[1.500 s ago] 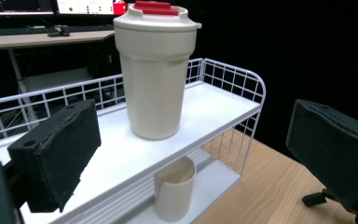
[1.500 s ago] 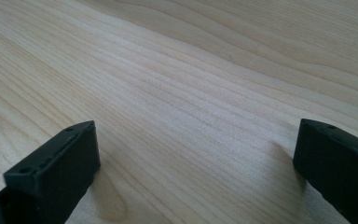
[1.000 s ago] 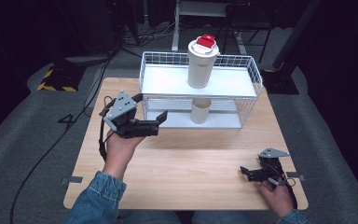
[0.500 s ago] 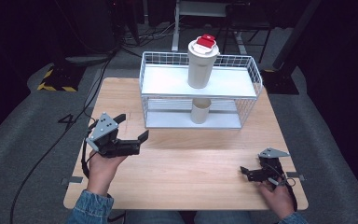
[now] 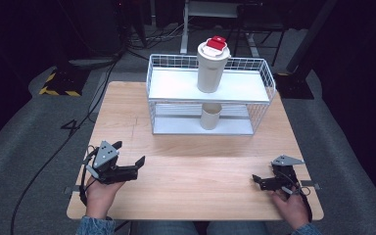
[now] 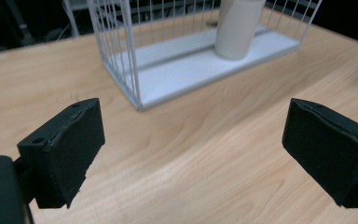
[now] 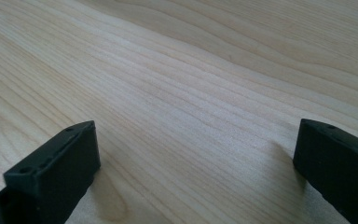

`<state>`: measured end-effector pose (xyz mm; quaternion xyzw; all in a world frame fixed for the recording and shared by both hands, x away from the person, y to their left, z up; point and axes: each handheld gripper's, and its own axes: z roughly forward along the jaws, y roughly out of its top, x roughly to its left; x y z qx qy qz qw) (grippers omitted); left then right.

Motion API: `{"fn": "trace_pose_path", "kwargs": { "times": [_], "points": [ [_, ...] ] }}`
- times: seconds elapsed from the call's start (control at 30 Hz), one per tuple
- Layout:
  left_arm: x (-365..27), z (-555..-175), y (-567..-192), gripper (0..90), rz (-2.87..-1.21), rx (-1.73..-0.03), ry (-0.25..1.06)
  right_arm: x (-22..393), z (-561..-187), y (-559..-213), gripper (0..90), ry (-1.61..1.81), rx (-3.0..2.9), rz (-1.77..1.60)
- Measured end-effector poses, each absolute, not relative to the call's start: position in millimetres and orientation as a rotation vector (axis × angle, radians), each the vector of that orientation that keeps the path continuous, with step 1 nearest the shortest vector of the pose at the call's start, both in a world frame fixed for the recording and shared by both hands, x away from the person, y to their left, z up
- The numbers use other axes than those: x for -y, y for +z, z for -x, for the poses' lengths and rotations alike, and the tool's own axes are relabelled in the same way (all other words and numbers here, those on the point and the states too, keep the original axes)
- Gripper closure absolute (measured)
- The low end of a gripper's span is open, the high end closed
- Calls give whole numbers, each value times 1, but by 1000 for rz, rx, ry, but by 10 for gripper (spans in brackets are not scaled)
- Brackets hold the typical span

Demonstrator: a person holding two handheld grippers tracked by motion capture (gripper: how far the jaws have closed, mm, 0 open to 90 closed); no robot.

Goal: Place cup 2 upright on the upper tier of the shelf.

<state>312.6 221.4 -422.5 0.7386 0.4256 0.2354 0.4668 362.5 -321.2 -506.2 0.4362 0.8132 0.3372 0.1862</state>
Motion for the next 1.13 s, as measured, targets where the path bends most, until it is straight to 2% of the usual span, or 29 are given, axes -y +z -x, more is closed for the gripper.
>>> {"fn": "trace_pose_path", "kwargs": {
  "times": [0.3, 0.57, 0.9, 1.13],
  "points": [
    [-225, -319, -469, 71, -1926, -1150, 521, 321, -362, -506, 4, 951, -2289, -1231],
    [-221, -324, -492, 73, -2023, -1195, 472, 321, -362, -506, 4, 951, -2288, -1231],
    [-218, -329, -505, 93, -2084, -1270, 463, 321, -362, -506, 4, 951, -2289, -1231],
    [-217, -334, -506, 65, -2075, -1303, 473, 321, -362, -506, 4, 951, -2290, -1230]
  ]
}}
